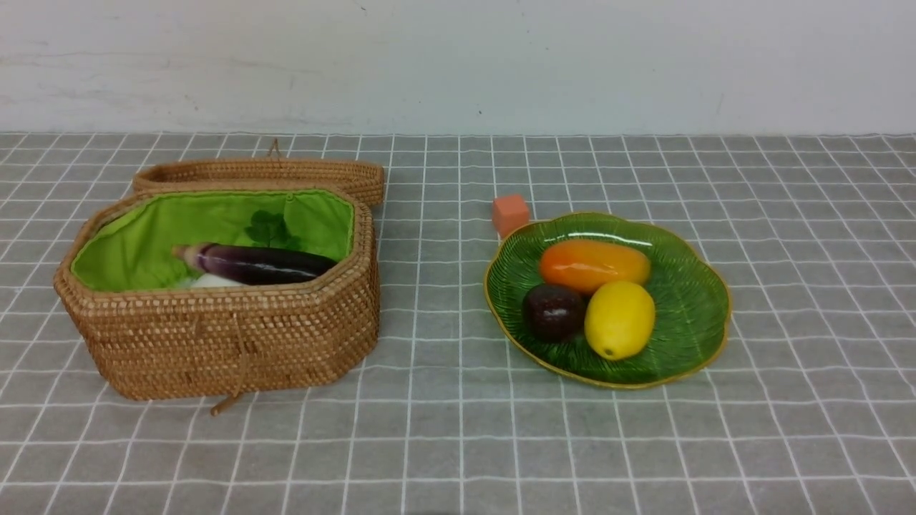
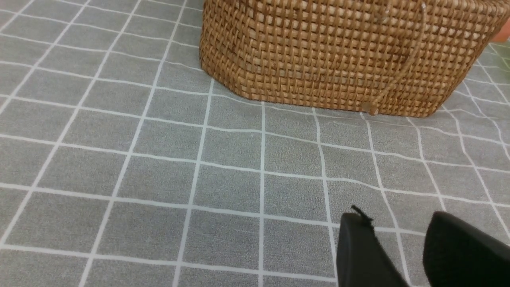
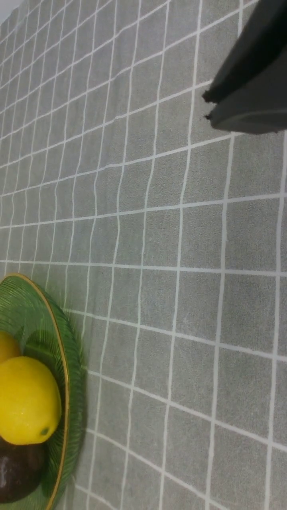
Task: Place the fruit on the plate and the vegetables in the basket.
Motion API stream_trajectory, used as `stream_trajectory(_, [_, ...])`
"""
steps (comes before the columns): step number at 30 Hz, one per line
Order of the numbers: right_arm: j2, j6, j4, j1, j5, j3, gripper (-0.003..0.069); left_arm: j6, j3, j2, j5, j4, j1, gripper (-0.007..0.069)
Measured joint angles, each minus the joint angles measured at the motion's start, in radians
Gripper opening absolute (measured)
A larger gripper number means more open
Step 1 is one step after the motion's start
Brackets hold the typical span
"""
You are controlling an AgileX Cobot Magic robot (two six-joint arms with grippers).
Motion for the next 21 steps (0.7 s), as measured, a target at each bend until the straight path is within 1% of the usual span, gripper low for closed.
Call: stream_trajectory(21, [0.0, 0.0, 0.0, 0.0, 0.0, 0.0, 0.0055, 0.0, 0.0, 0.0, 0.0, 0.0, 0.0, 0.0239])
